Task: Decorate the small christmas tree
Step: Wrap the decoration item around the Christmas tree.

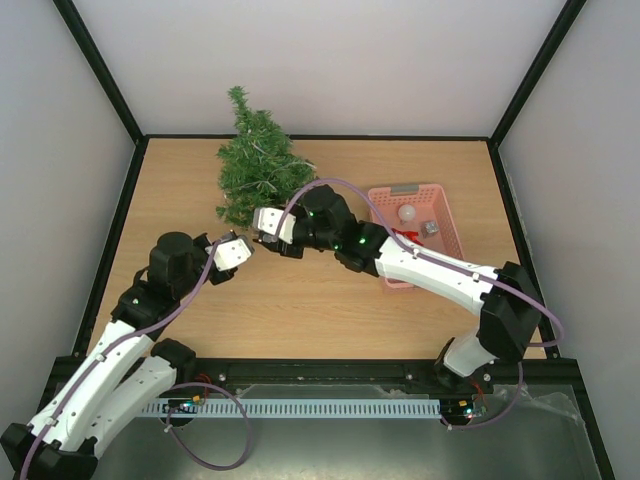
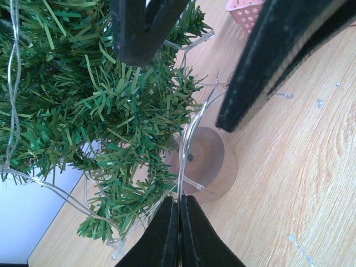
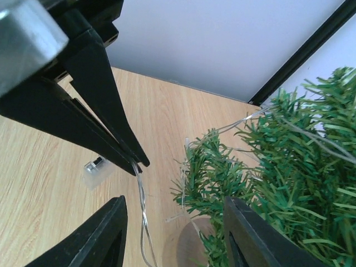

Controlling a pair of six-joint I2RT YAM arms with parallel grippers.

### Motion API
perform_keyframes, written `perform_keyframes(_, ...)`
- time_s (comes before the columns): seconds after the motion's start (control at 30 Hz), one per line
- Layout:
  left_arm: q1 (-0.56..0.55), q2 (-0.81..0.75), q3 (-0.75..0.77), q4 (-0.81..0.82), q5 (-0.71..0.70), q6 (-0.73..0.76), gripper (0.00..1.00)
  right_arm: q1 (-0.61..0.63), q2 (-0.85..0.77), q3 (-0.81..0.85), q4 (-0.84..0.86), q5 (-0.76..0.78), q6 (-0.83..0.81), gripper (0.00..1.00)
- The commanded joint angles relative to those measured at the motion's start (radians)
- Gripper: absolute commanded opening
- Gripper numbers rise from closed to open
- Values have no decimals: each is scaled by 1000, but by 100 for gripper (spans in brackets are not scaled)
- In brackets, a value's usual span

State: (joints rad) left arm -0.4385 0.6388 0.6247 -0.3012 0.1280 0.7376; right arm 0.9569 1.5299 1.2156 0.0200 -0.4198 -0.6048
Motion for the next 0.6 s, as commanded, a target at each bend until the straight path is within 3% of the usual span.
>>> perform_keyframes(0.0,-6,-16,-17,34,23,9,2,9,19,37,-48,-30,-63,45)
perform_keyframes(0.1,-6,-20,-15,36,18,9,2,9,39,62,-79,-36,-79,41)
perform_keyframes(0.27,-11,-25,-14,36,24,4,2,10,46,79,-96,-62,-90,22)
perform_keyframes(0.4,-12,-39,-17,36,22,3,2,10,49,86,-100,-63,-88,14)
perform_keyframes(0.47,-12,-44,-18,37,22,4,2,11,60,104,-125,-66,-96,3)
perform_keyframes(0.57,-12,-46,-15,40,22,-2,2,12,64,110,-128,-67,-102,2)
